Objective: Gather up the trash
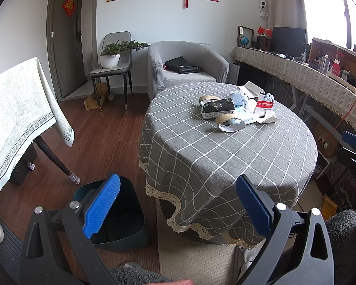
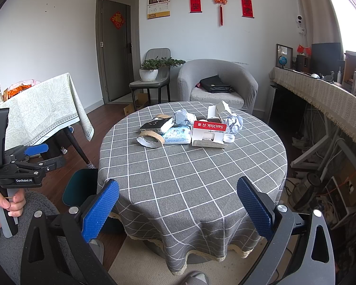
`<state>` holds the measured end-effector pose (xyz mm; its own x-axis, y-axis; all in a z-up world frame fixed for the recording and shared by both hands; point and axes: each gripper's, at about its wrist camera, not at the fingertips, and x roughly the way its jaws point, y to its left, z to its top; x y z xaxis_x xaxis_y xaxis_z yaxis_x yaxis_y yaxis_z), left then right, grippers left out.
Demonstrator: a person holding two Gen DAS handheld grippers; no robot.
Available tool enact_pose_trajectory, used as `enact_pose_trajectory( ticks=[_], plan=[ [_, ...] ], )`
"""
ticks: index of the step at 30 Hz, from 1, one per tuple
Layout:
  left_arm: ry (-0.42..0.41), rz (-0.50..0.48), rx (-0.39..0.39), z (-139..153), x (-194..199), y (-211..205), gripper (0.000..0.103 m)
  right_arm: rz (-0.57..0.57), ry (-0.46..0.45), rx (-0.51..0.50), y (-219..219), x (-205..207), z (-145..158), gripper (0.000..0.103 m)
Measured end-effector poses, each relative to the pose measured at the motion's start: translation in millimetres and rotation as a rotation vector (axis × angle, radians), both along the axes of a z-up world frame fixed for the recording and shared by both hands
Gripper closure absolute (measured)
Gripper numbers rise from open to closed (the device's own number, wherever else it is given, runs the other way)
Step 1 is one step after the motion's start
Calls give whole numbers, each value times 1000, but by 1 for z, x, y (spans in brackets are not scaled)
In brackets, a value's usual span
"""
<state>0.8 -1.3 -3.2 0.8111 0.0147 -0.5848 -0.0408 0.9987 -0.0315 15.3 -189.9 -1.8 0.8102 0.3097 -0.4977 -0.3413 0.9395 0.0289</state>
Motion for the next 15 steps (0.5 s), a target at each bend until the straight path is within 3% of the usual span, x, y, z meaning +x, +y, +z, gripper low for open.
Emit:
enact_pose_trajectory(
  ticks=[15],
  plan=[
    [1,2,2,0,0,0,3,0,1,0,-1,-1,0,3]
  ],
)
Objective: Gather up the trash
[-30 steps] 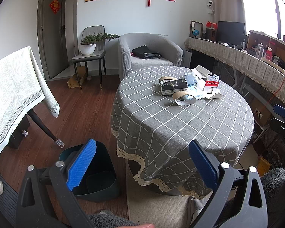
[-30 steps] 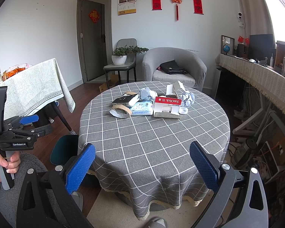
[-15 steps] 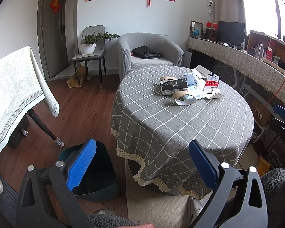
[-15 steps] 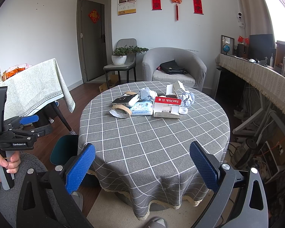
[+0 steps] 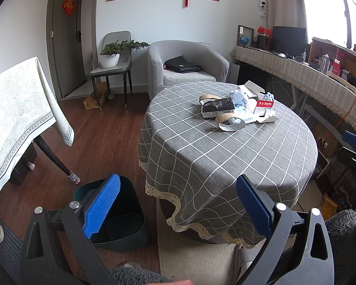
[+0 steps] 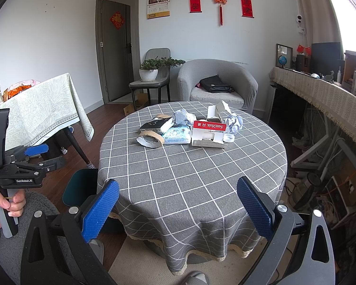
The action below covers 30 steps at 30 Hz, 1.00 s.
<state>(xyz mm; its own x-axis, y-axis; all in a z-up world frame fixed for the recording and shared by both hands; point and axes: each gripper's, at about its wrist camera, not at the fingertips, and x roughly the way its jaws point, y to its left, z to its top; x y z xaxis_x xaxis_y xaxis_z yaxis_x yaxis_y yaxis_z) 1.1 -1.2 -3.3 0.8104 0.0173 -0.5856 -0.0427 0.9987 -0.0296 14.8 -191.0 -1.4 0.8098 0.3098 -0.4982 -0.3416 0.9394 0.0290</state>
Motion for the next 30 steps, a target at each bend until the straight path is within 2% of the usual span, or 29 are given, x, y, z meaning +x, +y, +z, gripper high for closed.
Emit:
enact_pose_trajectory(
  ticks=[5,17,22,24,30],
  plan=[
    [14,16,45,-1,0,-9,3,2,35,-6,-4,7,0,3],
    [9,-27,-23,2,26,-27,5,-24,64,64,-18,33,-7,3],
    [14,-68,-32,-3,56,-42,10,-20,62,67,-22,61,-9,3],
    [22,-90,-38,-5,72,-49,16,-17,61,59,-23,72,-8,3],
    [36,-132,-39,-8,119,-64,17,-10,63,55,-31,109,-9,3]
  ],
)
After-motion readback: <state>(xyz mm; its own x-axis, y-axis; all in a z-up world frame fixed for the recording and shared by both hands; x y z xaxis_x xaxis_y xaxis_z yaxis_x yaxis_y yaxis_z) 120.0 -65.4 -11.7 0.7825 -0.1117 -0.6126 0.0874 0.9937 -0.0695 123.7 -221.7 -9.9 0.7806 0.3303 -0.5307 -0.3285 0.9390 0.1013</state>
